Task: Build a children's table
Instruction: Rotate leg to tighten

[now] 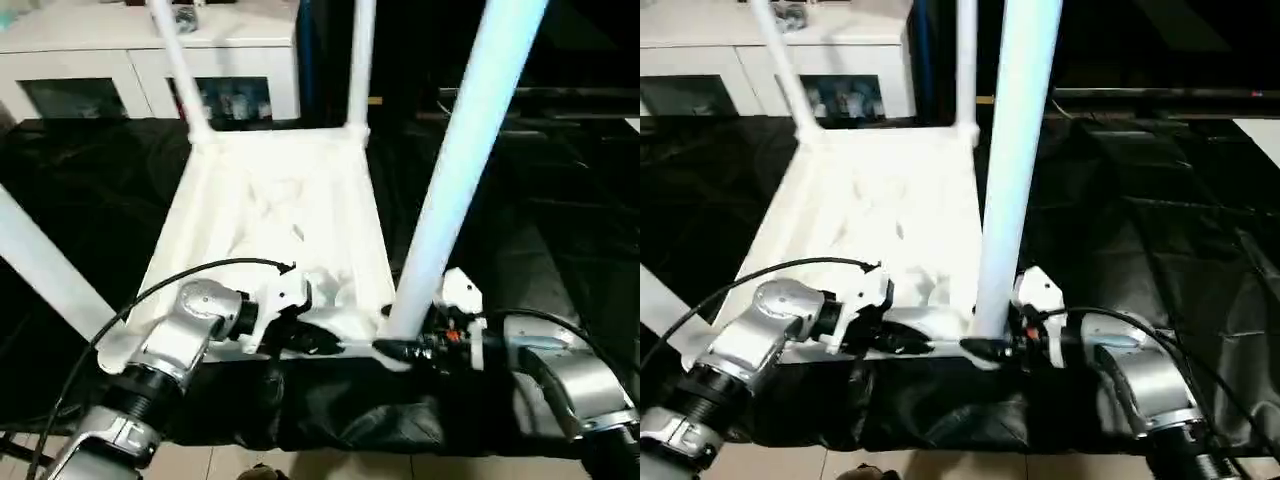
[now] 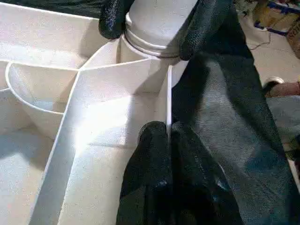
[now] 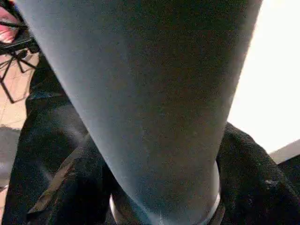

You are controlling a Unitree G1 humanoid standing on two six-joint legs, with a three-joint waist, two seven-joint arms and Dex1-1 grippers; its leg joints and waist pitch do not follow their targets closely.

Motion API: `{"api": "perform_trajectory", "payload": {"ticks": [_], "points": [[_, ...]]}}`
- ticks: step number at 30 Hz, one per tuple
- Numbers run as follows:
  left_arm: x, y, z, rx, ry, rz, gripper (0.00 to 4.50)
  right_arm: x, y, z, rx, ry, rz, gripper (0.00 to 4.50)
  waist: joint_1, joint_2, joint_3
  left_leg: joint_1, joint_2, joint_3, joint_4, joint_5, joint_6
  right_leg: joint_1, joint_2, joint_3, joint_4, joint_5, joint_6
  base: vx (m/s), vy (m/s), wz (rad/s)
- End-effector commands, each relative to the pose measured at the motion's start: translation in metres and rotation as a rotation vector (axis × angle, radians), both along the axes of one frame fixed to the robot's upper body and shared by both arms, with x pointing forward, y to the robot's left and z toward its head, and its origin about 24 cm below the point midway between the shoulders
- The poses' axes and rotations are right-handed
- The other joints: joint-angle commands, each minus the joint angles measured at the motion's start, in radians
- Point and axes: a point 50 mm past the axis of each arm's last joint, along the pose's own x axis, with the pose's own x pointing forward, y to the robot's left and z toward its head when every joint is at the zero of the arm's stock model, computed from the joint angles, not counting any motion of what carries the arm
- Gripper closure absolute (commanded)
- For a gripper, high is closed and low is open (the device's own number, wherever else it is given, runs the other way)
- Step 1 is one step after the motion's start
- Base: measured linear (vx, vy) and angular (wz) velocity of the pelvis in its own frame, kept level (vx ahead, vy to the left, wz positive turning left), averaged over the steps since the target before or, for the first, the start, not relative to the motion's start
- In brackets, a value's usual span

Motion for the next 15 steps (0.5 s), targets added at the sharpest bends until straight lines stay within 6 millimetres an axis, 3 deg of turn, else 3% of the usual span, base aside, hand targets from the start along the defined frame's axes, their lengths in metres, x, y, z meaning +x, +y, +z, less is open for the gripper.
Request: {"api": "perform_trajectory", "payload": {"ticks": [1, 10, 12, 13, 14, 15], "points": [[0.008, -0.008, 0.018, -0.046, -0.062, -0.034, 4.50, -0.008, 0.011, -0.004, -0.010, 0.033, 0.097, 1.90, -0.004, -0.010, -0.065, 0.024, 0.042, -0.019, -0.065, -0.280, 0.034, 0.039, -0.054, 0.037, -0.065, -0.255, -0.211, 0.000, 0.000, 0.00], [0.009, -0.013, 0.016, -0.068, -0.067, -0.002, 4.50, -0.015, 0.017, -0.008, 0.037, 0.066, 0.107, 1.91, 0.000, -0.009, -0.068, 0.022, 0.041, -0.018, -0.059, -0.244, 0.054, 0.040, -0.053, 0.035, -0.058, -0.205, -0.230, 0.000, 0.000, 0.00], [0.013, -0.019, 0.017, -0.079, -0.095, 0.049, 4.50, -0.010, 0.021, -0.011, 0.043, 0.046, 0.023, 1.91, 0.001, -0.010, -0.065, 0.022, 0.041, -0.018, -0.061, -0.256, 0.048, 0.038, -0.054, 0.036, -0.061, -0.231, -0.224, 0.000, 0.000, 0.00], [0.015, -0.027, 0.018, -0.097, -0.106, 0.095, 4.50, 0.005, 0.027, -0.018, 0.017, -0.026, -0.157, 1.91, -0.003, -0.011, -0.063, 0.020, 0.040, -0.020, -0.064, -0.271, 0.035, 0.037, -0.057, 0.036, -0.064, -0.270, -0.214, 0.000, 0.000, 0.00], [0.015, -0.030, 0.018, -0.100, -0.112, 0.108, 4.50, 0.011, 0.029, -0.020, 0.013, -0.039, -0.234, 1.91, -0.011, -0.009, -0.057, 0.022, 0.036, -0.020, -0.067, -0.315, 0.010, 0.029, -0.058, 0.035, -0.071, -0.341, -0.203, 0.000, 0.000, 0.00], [0.015, -0.030, 0.018, -0.101, -0.113, 0.112, 4.50, 0.013, 0.029, -0.020, 0.012, -0.041, -0.249, 1.91, -0.016, -0.013, -0.056, 0.022, 0.033, -0.023, -0.069, -0.335, -0.002, 0.033, -0.060, 0.033, -0.076, -0.388, -0.189, 0.000, 0.000, 0.00]]}}
